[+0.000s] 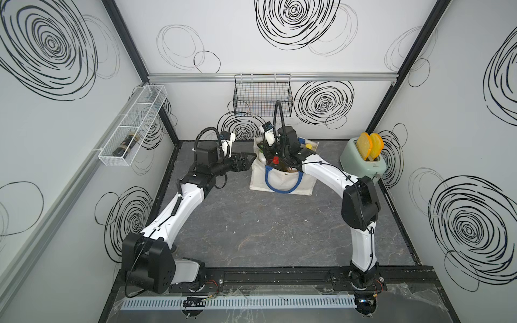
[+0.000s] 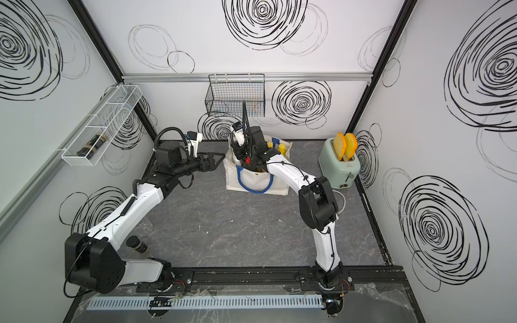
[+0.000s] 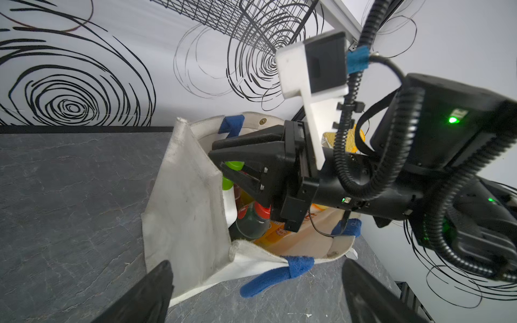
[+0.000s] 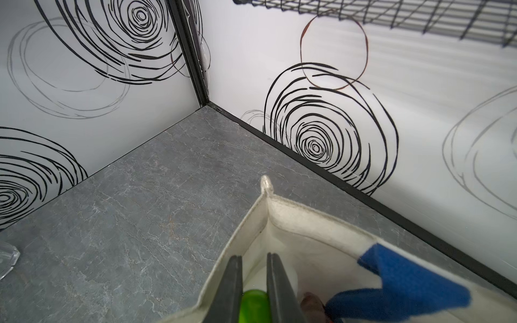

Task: Pack dish soap into the shopping bag
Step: Place the bottle of dish soap in the shopping bag.

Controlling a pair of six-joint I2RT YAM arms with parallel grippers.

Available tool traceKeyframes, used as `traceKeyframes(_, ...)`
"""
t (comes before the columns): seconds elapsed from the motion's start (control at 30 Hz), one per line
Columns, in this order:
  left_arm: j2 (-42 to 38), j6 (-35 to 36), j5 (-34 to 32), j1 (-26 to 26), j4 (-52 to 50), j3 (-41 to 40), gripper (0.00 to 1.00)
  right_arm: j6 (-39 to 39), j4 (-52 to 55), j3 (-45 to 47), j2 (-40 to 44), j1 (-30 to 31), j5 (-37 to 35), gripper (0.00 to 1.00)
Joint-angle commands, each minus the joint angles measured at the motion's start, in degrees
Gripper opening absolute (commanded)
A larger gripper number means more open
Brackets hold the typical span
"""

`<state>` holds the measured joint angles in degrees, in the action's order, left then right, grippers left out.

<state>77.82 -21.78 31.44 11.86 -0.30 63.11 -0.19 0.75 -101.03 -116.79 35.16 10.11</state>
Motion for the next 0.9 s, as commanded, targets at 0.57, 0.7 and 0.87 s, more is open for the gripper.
traceKeyframes(0.57, 0.3, 1.2, -0.8, 0.7, 0.6, 1.4, 0.96, 0.4, -10.0, 3.5, 3.9, 0.1, 0.8, 0.27)
traceKeyframes(0.7, 0.1, 1.1, -0.9, 0.7, 0.7, 1.4, 0.96, 0.2, -9.9, 3.9, 4.2, 0.1, 0.4, 0.38)
traceKeyframes(0.87, 0.0, 1.2, -1.2, 0.7, 0.3, 1.5, 0.96, -0.3, -9.2, 4.3, 4.4, 0.1, 0.0, 0.48)
